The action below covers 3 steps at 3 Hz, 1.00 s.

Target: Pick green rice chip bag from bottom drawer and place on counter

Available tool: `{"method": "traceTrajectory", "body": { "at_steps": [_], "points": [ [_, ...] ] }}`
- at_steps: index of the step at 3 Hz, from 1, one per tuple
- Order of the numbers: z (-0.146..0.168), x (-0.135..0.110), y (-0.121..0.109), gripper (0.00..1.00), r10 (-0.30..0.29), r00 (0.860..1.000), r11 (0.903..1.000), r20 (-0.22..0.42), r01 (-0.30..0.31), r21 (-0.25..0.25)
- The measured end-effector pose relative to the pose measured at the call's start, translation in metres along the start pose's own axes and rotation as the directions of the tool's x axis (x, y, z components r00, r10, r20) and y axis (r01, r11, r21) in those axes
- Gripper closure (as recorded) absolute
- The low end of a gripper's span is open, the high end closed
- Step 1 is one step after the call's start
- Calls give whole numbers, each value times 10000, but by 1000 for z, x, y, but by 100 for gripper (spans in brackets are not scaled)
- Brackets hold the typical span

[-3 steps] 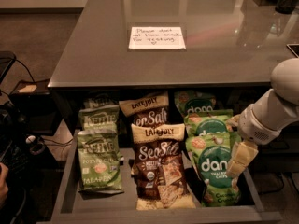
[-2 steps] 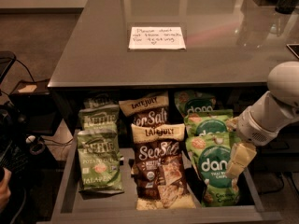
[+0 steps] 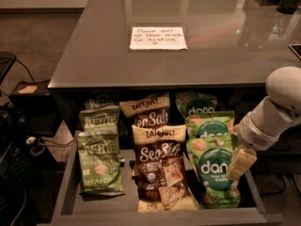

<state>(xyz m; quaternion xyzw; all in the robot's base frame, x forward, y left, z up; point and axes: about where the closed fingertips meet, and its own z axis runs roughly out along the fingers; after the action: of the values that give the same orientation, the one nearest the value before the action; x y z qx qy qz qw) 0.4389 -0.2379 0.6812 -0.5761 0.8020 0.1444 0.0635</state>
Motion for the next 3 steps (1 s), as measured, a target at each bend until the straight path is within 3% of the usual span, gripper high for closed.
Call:
{"method": "traceTrajectory", "body": {
  "at_steps": [2, 3],
  "points": [
    [-17, -23, 18, 66, -150, 9981, 9982, 593, 184, -570],
    [-40, -42, 31, 89, -308, 9919, 9980, 1235, 373, -505]
  ]
}}
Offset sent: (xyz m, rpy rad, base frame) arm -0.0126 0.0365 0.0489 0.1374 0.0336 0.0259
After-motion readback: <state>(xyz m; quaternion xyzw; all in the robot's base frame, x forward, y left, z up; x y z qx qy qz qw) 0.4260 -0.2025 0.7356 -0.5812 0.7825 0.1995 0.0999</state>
